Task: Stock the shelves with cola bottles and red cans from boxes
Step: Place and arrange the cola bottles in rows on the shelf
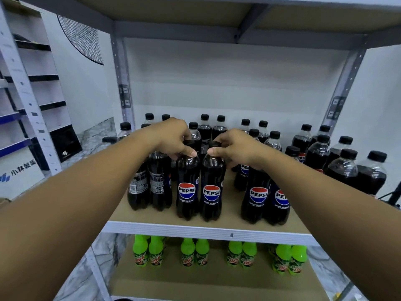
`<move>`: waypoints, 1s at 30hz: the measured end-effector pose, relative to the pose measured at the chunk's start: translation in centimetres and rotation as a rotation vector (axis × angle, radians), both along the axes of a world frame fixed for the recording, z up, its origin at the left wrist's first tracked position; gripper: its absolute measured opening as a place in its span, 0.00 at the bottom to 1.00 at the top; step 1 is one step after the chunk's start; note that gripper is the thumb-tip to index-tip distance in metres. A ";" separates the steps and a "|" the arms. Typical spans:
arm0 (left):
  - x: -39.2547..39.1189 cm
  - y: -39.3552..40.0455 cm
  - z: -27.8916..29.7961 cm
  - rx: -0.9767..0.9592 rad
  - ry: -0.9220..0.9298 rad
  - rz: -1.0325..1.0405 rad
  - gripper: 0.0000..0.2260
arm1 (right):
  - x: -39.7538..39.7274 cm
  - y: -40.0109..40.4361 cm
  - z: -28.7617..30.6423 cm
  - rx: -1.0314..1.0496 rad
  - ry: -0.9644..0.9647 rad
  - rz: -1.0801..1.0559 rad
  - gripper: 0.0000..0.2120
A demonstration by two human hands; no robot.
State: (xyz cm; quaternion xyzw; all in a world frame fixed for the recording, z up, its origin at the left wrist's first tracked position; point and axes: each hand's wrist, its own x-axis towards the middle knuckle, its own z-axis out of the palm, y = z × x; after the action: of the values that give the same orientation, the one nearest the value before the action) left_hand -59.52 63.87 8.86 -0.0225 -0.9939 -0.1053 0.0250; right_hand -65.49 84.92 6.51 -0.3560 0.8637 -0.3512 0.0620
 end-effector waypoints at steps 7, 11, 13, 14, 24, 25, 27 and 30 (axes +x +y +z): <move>0.7 0.0 -0.4 -0.012 0.056 0.011 0.21 | 1.6 0.1 0.2 -0.006 -0.014 -0.042 0.18; 0.9 0.1 -0.8 -0.038 0.109 0.003 0.20 | 2.1 0.0 -0.3 -0.032 0.014 -0.084 0.17; 1.0 0.2 -1.0 -0.042 0.140 0.003 0.25 | 2.3 0.0 -0.5 -0.052 0.012 -0.100 0.17; 1.0 0.3 -1.1 -0.029 0.147 0.005 0.26 | 2.3 0.0 -0.5 -0.055 0.015 -0.106 0.17; 0.8 -0.3 -1.2 0.050 0.099 -0.001 0.17 | 2.7 -0.7 -0.5 0.031 0.172 -0.142 0.20; 0.8 -0.3 -1.2 0.045 0.107 -0.002 0.18 | 2.7 -0.7 -0.5 0.029 0.171 -0.145 0.20; 0.8 -0.3 -1.2 0.041 0.119 -0.001 0.20 | 2.7 -0.7 -0.6 0.031 0.170 -0.149 0.19; 0.7 -0.4 -1.4 0.059 0.114 -0.006 0.23 | 2.7 -0.7 -0.6 0.040 0.179 -0.151 0.19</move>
State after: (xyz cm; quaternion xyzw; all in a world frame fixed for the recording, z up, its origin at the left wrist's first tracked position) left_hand -58.81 63.50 7.47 -0.0304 -0.9872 -0.1333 0.0819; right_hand -62.84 84.26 5.95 -0.3184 0.8971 -0.3044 -0.0348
